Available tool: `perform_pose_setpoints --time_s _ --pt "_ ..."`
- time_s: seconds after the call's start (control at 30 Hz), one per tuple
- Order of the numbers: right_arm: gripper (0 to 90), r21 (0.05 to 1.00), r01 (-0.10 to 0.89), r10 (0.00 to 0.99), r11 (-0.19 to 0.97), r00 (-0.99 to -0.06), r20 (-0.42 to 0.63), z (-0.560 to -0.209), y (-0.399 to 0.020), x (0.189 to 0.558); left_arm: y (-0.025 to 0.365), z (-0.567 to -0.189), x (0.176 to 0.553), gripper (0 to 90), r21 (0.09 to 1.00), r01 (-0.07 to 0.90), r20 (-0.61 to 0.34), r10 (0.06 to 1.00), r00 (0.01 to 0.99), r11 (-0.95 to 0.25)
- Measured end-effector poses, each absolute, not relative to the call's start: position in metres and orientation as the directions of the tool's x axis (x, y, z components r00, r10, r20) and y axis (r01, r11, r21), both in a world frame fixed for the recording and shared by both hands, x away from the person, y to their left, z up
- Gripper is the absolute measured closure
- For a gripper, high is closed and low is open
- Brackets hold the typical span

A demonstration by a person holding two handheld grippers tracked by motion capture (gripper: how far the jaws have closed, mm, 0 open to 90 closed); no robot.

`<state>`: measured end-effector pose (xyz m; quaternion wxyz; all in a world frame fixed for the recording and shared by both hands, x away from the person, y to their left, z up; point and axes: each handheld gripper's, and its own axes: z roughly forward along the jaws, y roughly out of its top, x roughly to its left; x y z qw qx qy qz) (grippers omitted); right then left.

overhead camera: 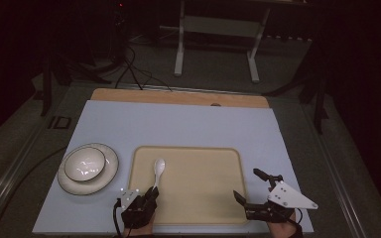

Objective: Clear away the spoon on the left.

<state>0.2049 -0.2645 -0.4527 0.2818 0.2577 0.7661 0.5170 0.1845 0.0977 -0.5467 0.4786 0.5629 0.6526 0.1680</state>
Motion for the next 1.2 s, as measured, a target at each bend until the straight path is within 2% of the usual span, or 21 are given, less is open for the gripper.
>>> perform_pose_setpoints --time_s 0.3,0.43,0.6,0.8,0.87,1.03,1.2 --pt "11.7 0.937 0.103 0.686 0.333 -0.709 -0.165 -0.4525 -0.2644 0.2049 0.0968 -0.5541 0.1889 78.6 0.73 0.621 -0.414 0.908 0.071 0.284" --pt "11.7 0.937 0.105 0.686 0.333 -0.709 -0.164 -0.4526 -0.2644 0.2049 0.0949 -0.5537 0.1897 74.2 0.736 0.624 -0.385 0.921 0.067 0.262" --pt "11.7 0.937 0.106 0.685 0.333 -0.71 -0.163 -0.4526 -0.2643 0.2049 0.0945 -0.5534 0.1913 73.8 0.749 0.624 -0.326 0.944 0.052 0.224" --pt "11.7 0.936 0.109 0.683 0.335 -0.713 -0.161 -0.4526 -0.2635 0.2047 0.0967 -0.5524 0.1921 71.8 0.751 0.623 -0.307 0.951 0.037 0.218" --pt "11.7 0.936 0.109 0.683 0.335 -0.712 -0.161 -0.4526 -0.2636 0.2047 0.0972 -0.5525 0.1917 71.0 0.751 0.623 -0.314 0.948 0.042 0.221" --pt "11.7 0.936 0.109 0.685 0.336 -0.71 -0.163 -0.4527 -0.264 0.2048 0.0924 -0.5495 0.1922 60.1 0.764 0.627 -0.253 0.964 0.076 0.151" --pt "11.7 0.936 0.107 0.69 0.335 -0.705 -0.166 -0.4527 -0.2644 0.2048 0.0916 -0.5447 0.1932 60.1 0.775 0.619 -0.238 0.966 0.097 0.129"
